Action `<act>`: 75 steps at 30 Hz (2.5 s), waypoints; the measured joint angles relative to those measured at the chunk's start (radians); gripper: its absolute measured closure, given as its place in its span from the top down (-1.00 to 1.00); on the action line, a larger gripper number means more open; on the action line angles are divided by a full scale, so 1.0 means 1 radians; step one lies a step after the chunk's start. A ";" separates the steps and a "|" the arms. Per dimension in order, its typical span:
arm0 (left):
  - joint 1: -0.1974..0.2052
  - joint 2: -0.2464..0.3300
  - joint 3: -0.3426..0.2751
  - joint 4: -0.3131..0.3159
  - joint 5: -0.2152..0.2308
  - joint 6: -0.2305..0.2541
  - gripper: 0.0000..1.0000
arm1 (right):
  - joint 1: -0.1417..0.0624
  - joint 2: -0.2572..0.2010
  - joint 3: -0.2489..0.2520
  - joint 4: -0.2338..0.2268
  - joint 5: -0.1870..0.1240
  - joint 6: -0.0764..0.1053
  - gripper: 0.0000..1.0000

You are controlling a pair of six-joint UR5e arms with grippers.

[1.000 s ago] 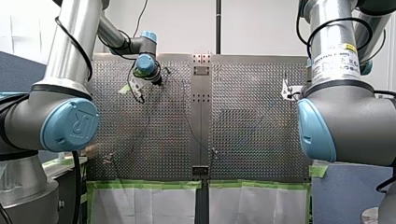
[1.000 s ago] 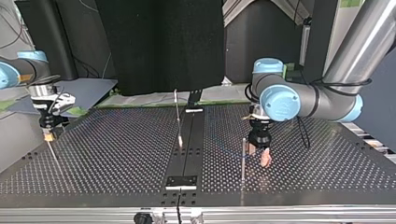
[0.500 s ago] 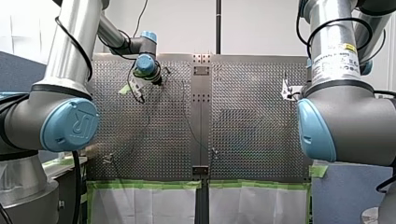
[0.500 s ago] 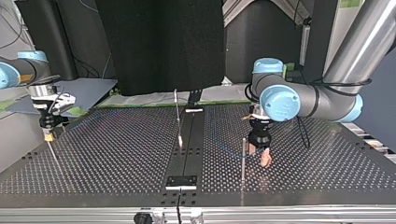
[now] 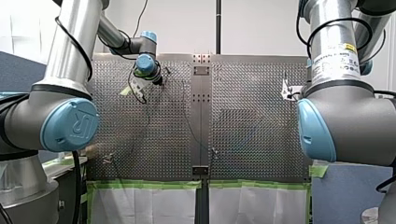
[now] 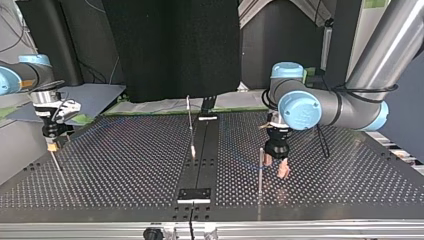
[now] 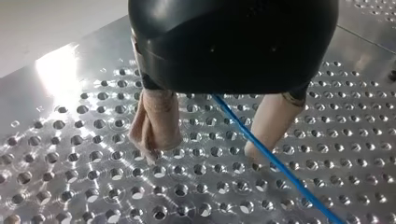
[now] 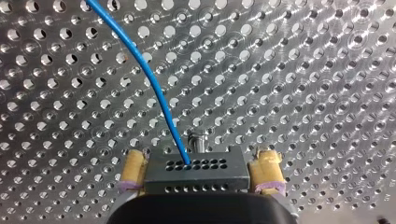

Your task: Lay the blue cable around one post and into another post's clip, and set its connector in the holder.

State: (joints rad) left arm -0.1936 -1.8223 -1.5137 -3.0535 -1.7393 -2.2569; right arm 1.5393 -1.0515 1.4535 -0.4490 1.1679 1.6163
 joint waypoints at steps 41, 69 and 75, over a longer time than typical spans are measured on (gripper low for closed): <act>-0.062 0.083 -0.005 -0.125 -0.089 0.085 1.00 | 0.000 0.000 0.000 0.000 0.000 0.000 1.00; -0.103 0.302 -0.083 -0.245 -0.078 0.264 1.00 | 0.000 0.000 0.000 0.000 0.000 0.000 1.00; -0.108 0.310 -0.044 -0.303 -0.031 0.323 1.00 | 0.000 0.000 0.000 0.000 0.000 0.000 1.00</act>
State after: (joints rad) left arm -0.3015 -1.5119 -1.5575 -3.3564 -1.7699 -1.9340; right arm 1.5393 -1.0515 1.4536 -0.4490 1.1679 1.6163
